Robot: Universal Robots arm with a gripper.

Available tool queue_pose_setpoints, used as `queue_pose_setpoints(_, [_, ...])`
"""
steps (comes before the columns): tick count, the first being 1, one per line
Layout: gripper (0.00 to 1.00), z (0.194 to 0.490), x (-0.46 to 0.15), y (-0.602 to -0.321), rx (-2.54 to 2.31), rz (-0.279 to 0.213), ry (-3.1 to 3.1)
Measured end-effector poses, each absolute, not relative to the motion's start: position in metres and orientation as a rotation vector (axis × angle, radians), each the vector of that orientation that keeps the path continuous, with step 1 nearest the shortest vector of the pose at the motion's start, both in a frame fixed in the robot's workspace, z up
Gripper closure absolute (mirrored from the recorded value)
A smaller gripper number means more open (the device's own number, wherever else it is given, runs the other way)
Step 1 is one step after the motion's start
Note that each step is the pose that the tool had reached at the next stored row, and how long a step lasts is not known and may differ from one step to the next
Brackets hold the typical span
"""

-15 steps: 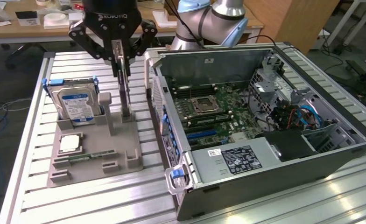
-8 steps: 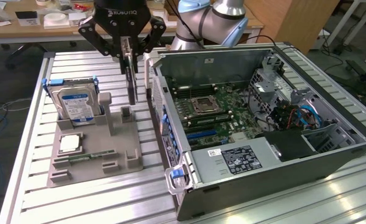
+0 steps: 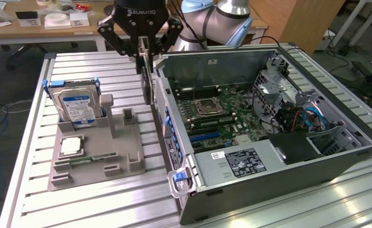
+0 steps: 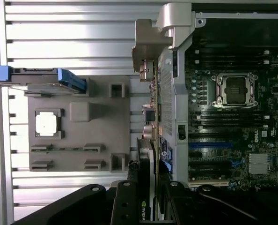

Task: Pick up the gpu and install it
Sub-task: 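Pick up the gpu and move the gpu toward the slot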

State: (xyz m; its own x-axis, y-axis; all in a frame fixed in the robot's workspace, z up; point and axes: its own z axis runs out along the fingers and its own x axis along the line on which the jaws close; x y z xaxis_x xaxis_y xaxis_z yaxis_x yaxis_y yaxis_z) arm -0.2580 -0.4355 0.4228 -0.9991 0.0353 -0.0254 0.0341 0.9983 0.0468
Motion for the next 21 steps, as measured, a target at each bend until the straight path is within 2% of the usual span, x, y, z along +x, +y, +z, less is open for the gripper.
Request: queue_pose_setpoints(21, [0.73,0.423,-0.173,-0.436,0.054,0.08,3.114])
